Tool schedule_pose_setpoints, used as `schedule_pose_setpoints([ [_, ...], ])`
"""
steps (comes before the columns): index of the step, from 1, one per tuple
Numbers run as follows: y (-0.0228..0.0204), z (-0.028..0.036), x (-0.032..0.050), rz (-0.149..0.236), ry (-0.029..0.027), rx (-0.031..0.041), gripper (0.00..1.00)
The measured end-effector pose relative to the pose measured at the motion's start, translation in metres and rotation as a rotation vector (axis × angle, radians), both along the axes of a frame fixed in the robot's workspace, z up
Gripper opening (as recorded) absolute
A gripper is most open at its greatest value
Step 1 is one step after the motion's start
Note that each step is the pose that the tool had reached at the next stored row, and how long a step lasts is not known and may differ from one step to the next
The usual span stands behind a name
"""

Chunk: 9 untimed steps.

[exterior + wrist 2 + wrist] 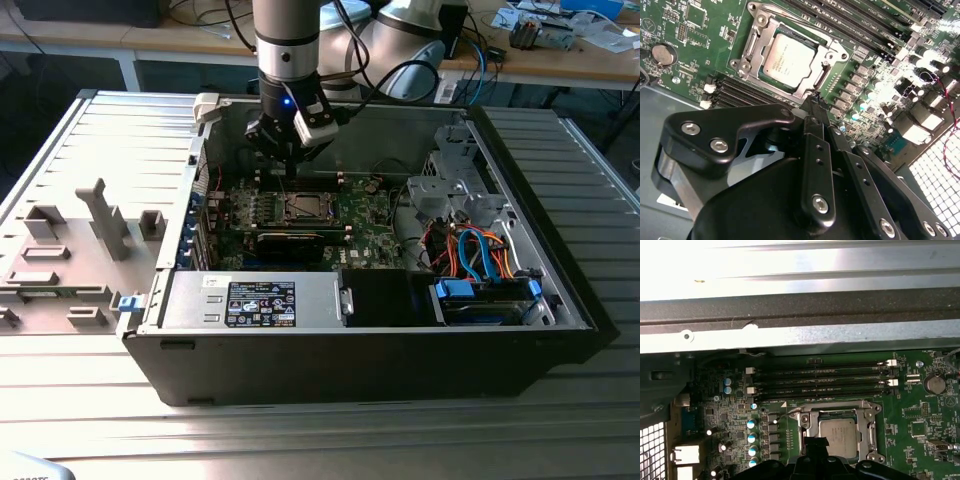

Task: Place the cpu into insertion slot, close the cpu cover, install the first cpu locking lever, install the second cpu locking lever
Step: 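Install the first cpu locking lever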

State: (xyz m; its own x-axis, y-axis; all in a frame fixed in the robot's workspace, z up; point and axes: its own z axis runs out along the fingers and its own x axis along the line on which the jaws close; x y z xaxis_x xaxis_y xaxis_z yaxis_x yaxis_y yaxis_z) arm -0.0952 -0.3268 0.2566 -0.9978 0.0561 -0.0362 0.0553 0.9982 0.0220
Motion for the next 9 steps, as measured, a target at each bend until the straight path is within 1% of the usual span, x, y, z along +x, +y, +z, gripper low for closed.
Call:
schedule_pose_setpoints([
  [9, 0.0000, 0.0000, -0.0035, 0.000, 0.0000, 0.0002, 0.11],
])
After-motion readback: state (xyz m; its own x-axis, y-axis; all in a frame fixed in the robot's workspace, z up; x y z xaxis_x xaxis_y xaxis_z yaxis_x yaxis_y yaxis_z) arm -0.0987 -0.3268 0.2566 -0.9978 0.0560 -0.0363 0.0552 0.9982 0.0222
